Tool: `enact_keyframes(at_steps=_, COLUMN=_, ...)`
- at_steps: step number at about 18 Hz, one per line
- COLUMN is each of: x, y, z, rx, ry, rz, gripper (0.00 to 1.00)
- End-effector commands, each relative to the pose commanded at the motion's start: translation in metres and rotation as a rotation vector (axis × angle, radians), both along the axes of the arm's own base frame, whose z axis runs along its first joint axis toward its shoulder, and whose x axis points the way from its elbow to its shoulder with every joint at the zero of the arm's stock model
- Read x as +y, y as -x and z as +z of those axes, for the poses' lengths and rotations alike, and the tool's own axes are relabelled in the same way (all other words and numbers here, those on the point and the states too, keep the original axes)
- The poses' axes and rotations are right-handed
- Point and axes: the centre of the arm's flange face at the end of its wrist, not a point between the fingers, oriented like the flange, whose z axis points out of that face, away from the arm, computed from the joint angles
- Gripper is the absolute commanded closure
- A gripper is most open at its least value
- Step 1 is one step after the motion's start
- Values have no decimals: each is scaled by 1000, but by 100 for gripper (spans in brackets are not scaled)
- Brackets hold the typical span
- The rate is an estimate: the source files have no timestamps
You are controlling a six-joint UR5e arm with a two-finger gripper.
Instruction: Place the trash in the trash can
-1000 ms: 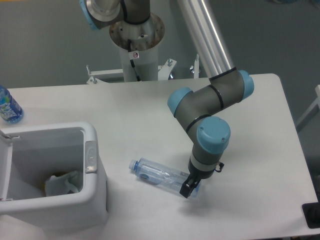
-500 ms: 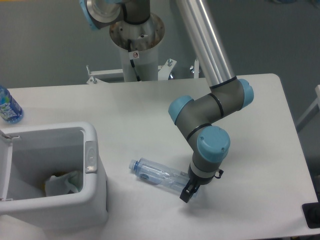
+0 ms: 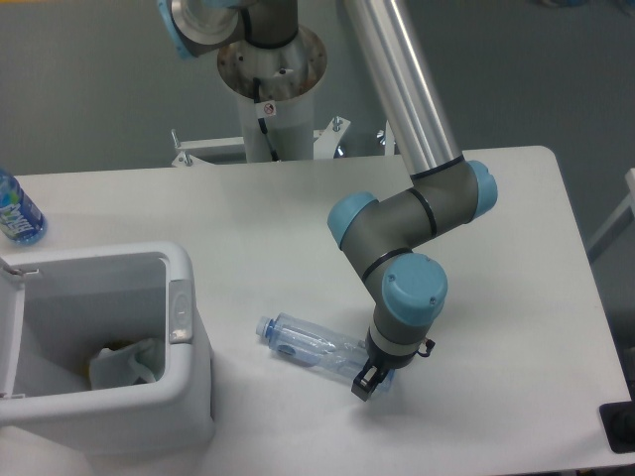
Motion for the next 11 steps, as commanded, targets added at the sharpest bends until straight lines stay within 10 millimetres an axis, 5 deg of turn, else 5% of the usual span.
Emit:
enact_keyframes(at_steps=8, x=0, y=1, z=11, rx=20, ry=-2, rz=1, gripper=44)
enact_keyframes(at_steps=11, x=-2, y=0, z=51, rx=62, ry=-35, rz=-13, gripper=44)
